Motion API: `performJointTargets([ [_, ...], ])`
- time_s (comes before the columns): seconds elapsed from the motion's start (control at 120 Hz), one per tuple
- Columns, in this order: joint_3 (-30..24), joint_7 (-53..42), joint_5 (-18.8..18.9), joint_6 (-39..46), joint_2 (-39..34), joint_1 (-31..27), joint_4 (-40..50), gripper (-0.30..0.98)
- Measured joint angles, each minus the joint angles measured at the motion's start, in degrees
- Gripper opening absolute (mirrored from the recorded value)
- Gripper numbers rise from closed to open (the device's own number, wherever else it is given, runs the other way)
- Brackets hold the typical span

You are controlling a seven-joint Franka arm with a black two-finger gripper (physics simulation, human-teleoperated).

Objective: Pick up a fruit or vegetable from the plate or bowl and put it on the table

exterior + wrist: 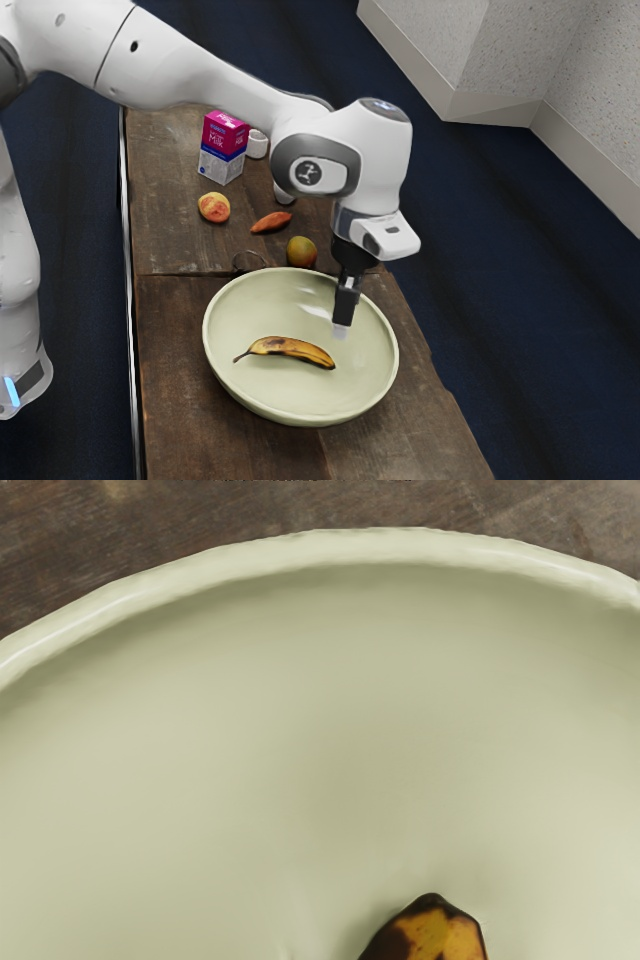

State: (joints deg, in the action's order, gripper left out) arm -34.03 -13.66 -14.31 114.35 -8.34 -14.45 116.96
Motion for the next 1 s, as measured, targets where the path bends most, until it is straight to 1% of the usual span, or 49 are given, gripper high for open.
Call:
performJointTargets([
  [0.383, -1.6, -2.8, -1.6, -5.8, 0.7, -0.1, 2.4, 0.69],
  [0.517, -1.8, -3.5, -2.5, -5.8, 1.6, 0.0, 4.4, 0.69],
  [0.717, -1.9, -4.2, -2.6, -4.2, 2.0, 0.1, 5.3, 0.68],
  [0.833, -2.8, -4.3, -2.4, -3.0, 1.9, 0.0, 5.5, 0.48],
  [0.933, -4.0, -3.1, -0.4, -2.5, 1.6, 0.1, 5.5, 0.29],
  [1.0, -4.2, -2.3, 0.4, -2.3, 1.4, 0.1, 5.4, 0.20],
])
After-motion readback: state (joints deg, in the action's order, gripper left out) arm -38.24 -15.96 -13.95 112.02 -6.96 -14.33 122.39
